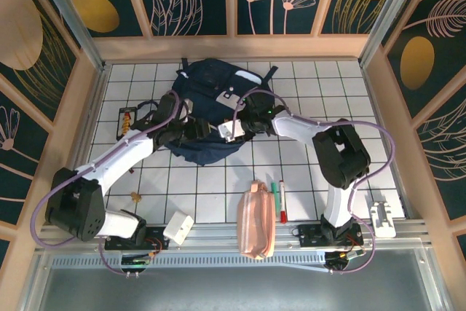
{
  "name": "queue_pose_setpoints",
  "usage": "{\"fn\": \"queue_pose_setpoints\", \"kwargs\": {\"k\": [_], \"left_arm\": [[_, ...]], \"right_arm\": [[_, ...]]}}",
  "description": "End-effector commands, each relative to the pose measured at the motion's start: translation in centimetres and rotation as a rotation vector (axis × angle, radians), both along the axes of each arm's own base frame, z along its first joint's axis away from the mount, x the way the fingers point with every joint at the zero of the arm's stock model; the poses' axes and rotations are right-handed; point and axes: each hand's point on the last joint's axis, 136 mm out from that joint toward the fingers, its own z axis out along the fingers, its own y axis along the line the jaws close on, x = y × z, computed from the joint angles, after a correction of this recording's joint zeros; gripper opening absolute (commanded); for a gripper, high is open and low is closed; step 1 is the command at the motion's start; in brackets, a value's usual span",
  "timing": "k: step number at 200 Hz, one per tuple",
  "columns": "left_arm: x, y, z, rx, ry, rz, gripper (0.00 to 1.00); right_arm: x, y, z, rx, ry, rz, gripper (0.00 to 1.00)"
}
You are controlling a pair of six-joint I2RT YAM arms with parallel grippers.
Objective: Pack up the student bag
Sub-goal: Unzip the student bag at the top-center of the table.
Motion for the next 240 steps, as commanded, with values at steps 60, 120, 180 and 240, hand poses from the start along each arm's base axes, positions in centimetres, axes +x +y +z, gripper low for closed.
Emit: {"fn": "queue_pose_setpoints", "kwargs": {"k": [60,120,180,240], "left_arm": [[-0.9,-0.5,-0.3,-0.066,0.054,0.019,0.55],[3.4,-2.9,1.7,-0.140,-0.066,0.032,0.52],[5.5,-5.9,4.0,-0.164,-0.211,-0.045,0.53],[3.4,-7.1,9.1,-0.027,-0.523,-0.257,0.54]], "right_arm": [[3.5,0.7,3.8,0.198,-0.185,-0.130,0.00],[4.7,1.2,13.5,0.532,-0.082,-0.166,0.00],[6.3,0.2,17.0,0.676,0.094,-0.229,0.00],[9.4,-0.3,17.5,0.684,0.164,-0.420,0.00]]}}
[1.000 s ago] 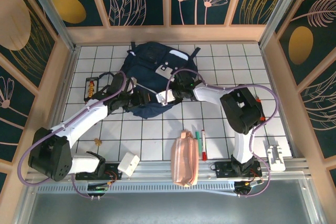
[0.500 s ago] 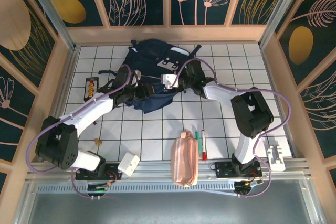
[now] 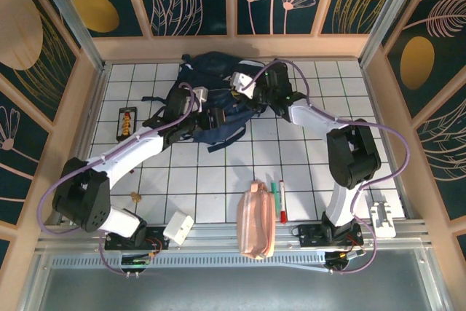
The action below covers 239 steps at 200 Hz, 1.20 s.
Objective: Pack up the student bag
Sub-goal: Unzip the student bag at the top-center of the table.
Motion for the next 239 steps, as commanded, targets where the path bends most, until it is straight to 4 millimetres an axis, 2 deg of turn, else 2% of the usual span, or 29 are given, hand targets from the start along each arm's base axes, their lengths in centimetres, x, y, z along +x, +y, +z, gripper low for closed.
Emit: {"fn": "queue_pose_setpoints", "kwargs": {"k": [1,24,29,31,39,52,65,83,117,140,149,183,199,223,229,239], "left_arm": [[-0.6,-1.4,4.6,0.045,-0.251,-0.119,0.54],[-0.8,-1.6,4.3,0.188,-0.368,-0.142,0.55],[-0.7,-1.8,4.5,0.178,-0.380,-0.145,0.55],[-0.8,-1.7,3.6,0.184,-0.367,-0.148,0.55],[-0.5,-1.8,3.3,0.167,-0.368,-0.127,0.55],[0.2,-1.9,3.9,0.131,-0.382,-0.081,0.54],[1.1,-1.1,4.0,0.142,-0.384,-0.009,0.53],[2.0,-0.5,3.0,0.178,-0.347,0.048,0.53],[0.9,-2.1,0.9,0.035,-0.273,0.018,0.54],[1.2,-1.5,-0.2,0.032,-0.237,0.070,0.55],[1.5,-1.3,-0.7,0.048,-0.208,0.093,0.54],[2.3,-2.4,-3.1,0.049,-0.093,0.110,0.51],[2.2,-1.5,-5.4,0.103,-0.033,0.148,0.51],[2.2,0.3,-7.5,0.198,-0.001,0.215,0.51],[2.9,0.4,-6.7,0.205,-0.018,0.236,0.50],[3.2,0.9,-6.8,0.236,-0.030,0.259,0.46]], "right_arm": [[1.1,1.2,5.2,0.134,-0.045,-0.028,0.00],[1.4,1.2,4.1,0.147,0.030,-0.070,0.00],[1.5,1.2,4.1,0.159,0.052,-0.083,0.00],[1.5,1.2,4.1,0.163,0.056,-0.087,0.00],[1.7,1.2,4.3,0.195,0.095,-0.118,0.00],[2.0,1.5,4.7,0.252,0.171,-0.174,0.00],[1.9,2.0,4.9,0.280,0.236,-0.192,0.00],[1.3,2.5,5.3,0.336,0.306,-0.197,0.00],[0.7,3.6,6.2,0.443,0.447,-0.170,0.00],[0.4,4.1,6.1,0.417,0.437,-0.156,0.00],[-0.5,5.1,5.9,0.396,0.430,-0.133,0.00],[-0.9,6.2,5.4,0.360,0.420,-0.132,0.00],[-1.1,6.4,5.3,0.359,0.412,-0.127,0.00],[-1.7,6.5,5.1,0.352,0.398,-0.097,0.00],[-1.9,6.5,5.1,0.347,0.395,-0.087,0.00],[-2.4,6.7,5.0,0.335,0.388,-0.077,0.00]]}}
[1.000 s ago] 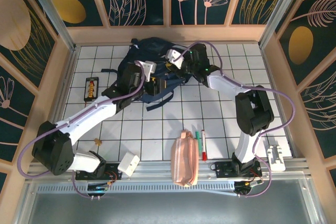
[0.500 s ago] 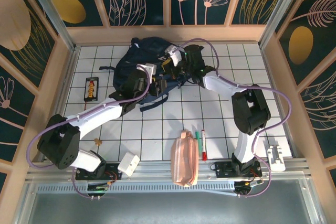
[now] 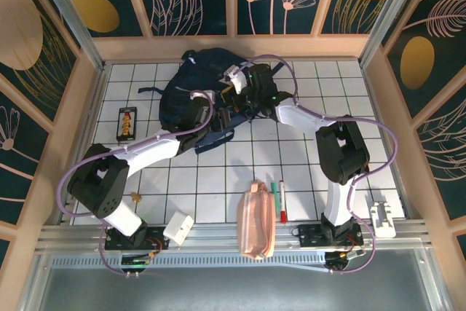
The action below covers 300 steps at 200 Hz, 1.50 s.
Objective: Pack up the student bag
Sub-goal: Unzip the student bag at the top-center of the table.
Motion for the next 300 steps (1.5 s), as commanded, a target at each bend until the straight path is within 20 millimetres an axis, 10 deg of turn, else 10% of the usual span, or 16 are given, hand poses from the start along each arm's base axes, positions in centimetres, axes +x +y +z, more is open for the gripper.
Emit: {"fn": "queue_pose_setpoints", "kwargs": {"k": [1,37,114,164,240,283,300], "left_arm": [[0.2,1.6,-2.4,0.093,0.070,0.085,0.45],[0.6,1.5,-1.8,0.115,0.029,0.068,0.00],[-6.4,1.7,2.2,-0.033,-0.174,-0.246,0.00],[-7.4,-1.6,3.5,-0.196,-0.157,-0.384,0.50],[-3.2,-0.6,0.2,-0.149,-0.016,-0.119,0.49],[-2.5,4.6,-0.8,-0.047,-0.014,0.154,0.34],[-2.9,6.3,-1.2,-0.014,-0.002,0.224,0.12]], "right_arm": [[-2.0,2.9,6.8,0.137,-0.151,0.114,0.00],[-2.8,2.6,5.8,0.071,-0.181,0.114,0.00],[-0.2,-2.2,3.5,-0.017,-0.196,0.064,0.00],[-3.1,0.4,4.4,0.053,-0.221,0.208,0.00],[-5.2,3.8,5.0,0.034,-0.226,0.230,0.00],[-4.6,2.6,4.9,0.002,-0.240,0.158,0.00],[-4.0,1.7,4.4,-0.021,-0.236,0.133,0.00]]}}
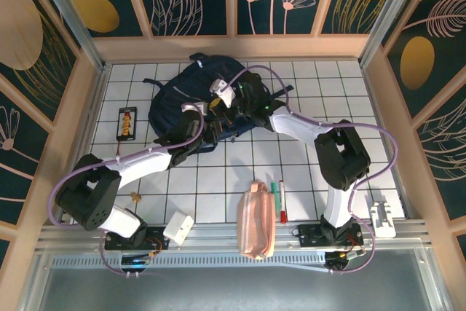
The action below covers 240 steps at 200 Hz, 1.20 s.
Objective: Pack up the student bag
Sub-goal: Unzip the student bag at the top-center of the table.
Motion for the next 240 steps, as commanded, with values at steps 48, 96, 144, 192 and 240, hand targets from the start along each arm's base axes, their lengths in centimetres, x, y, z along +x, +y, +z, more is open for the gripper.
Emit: {"fn": "queue_pose_setpoints", "kwargs": {"k": [48,96,144,192,240], "left_arm": [[-1.2,6.1,1.2,0.090,-0.049,0.213,0.00],[-2.0,6.1,3.3,0.077,-0.146,0.104,0.00],[-3.4,-1.8,5.0,-0.089,-0.154,-0.327,0.64],[-1.3,-3.0,3.7,-0.141,-0.032,-0.255,0.67],[-1.7,-6.2,5.8,-0.303,0.060,-0.287,0.59]], "right_arm": [[2.3,-4.2,3.9,-0.037,-0.162,-0.103,0.00],[2.9,-6.0,4.6,-0.026,-0.178,-0.127,0.00],[3.0,-5.6,5.1,0.036,-0.122,-0.116,0.00],[2.1,-3.6,5.0,0.037,-0.089,-0.073,0.00],[2.5,-2.3,4.3,0.034,-0.031,-0.106,0.00]]}}
